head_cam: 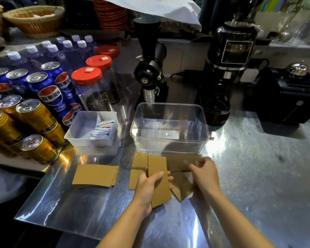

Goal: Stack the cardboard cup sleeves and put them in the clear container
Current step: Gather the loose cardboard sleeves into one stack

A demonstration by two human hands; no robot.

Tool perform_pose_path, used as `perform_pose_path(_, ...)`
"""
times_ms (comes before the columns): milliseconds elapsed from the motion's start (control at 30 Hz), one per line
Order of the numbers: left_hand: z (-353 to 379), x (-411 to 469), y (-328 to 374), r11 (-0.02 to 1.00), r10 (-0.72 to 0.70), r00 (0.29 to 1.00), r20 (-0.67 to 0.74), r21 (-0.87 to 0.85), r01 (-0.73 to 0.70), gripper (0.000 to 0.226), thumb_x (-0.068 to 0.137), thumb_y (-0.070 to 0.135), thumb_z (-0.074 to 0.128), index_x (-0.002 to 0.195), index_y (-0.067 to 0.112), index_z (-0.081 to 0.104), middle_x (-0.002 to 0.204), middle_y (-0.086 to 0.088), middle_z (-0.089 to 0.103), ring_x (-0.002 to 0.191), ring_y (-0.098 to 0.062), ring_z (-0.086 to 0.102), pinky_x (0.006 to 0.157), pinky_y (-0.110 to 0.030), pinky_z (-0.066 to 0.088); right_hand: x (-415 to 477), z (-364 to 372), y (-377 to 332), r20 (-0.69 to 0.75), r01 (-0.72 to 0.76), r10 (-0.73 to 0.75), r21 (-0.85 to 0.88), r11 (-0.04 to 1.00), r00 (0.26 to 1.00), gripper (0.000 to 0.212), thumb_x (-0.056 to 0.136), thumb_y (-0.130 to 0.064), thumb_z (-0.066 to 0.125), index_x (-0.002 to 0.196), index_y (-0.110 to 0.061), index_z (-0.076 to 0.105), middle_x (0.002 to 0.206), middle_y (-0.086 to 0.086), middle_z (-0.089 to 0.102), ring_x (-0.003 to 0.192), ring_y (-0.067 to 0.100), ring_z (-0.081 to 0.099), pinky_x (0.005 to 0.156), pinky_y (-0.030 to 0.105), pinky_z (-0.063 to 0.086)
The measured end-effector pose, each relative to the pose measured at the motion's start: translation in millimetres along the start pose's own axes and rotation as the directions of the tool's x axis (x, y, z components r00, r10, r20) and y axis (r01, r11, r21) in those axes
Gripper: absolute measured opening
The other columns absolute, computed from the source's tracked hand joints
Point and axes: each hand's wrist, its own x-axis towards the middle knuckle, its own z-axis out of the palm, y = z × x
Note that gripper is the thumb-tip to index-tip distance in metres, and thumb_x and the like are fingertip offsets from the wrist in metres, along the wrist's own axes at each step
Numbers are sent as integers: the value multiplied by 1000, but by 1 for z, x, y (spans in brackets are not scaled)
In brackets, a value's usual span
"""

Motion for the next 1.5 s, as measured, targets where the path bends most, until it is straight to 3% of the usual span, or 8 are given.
perform_pose_path(100, 0, 0, 0, 998, -47, 999, 5, -33, 47, 24, 86, 4, 52, 108, -6, 56, 97, -21, 71, 79, -31, 70, 66, -43, 59, 12, 4, 3, -79, -70, 49, -285, 956, 996, 81, 61, -58, 73, 117, -6, 47, 123, 15, 48, 117, 33, 43, 98, 42, 34)
perform_pose_path(367, 6, 1, -6, 997, -65, 997, -42, -53, 62, 27, 84, 5, 56, 109, -7, 56, 90, -21, 70, 68, -26, 67, 55, -33, 58, 27, 18, -10, -97, -242, 221, -365, 899, 970, 102, 49, -53, 83, 125, -7, 33, 132, 10, 36, 124, 30, 33, 99, 42, 35)
perform_pose_path(633, 5, 8, -3, 990, -45, 996, -76, -137, 34, 37, 80, 10, 63, 111, -9, 55, 88, -20, 69, 68, -26, 66, 53, -34, 55, 31, 12, 1, 13, -144, 144, 15, 989, 990, 51, 71, -16, 74, 99, -17, 32, 90, 8, 55, 102, 34, 52, 83, 51, 50)
perform_pose_path(800, 2, 12, 7, 971, -66, 996, -58, -235, 51, 41, 81, 20, 63, 109, -10, 58, 85, -18, 65, 65, -24, 62, 54, -31, 55, 26, -13, 11, -52, 49, -32, 374, 926, 998, 45, 76, -10, 71, 102, -23, 37, 93, 11, 61, 70, 15, 60, 56, 20, 45)
perform_pose_path(967, -3, 19, 21, 946, -196, 979, 53, -252, 203, 40, 80, 34, 62, 100, -1, 61, 81, -14, 60, 68, -22, 59, 53, -29, 55, 27, -38, 8, 126, 23, -128, 616, 787, 984, 26, 76, -3, 70, 94, -14, 54, 65, 3, 59, 37, 2, 48, 35, 12, 36)
perform_pose_path(1100, -3, 18, 23, 900, -324, 925, 200, -235, 367, 43, 72, 40, 68, 92, 3, 66, 81, -14, 66, 73, -26, 62, 65, -38, 53, 22, -43, -3, 339, -1, -249, 593, 805, 907, 16, 78, -6, 67, 91, -13, 65, 59, 3, 53, 36, 5, 32, 33, 14, 27)
perform_pose_path(1267, -3, 11, 19, 870, -390, 825, 409, -129, 476, 54, 71, 49, 67, 107, 9, 69, 98, -16, 72, 85, -30, 68, 83, -44, 50, 4, -29, -25, 485, 22, -309, 511, 859, 818, 28, 75, -7, 71, 100, -18, 65, 69, -7, 69, 49, 5, 55, 40, 13, 38)
perform_pose_path(1500, -9, 3, 16, 845, -363, 764, 533, -159, 511, 38, 68, 34, 77, 95, 8, 70, 85, -14, 71, 79, -26, 68, 71, -42, 56, -11, -2, -36, 497, 324, -431, 290, 900, 753, 28, 71, -18, 77, 91, -25, 59, 88, 1, 66, 76, 11, 59, 66, 27, 50)
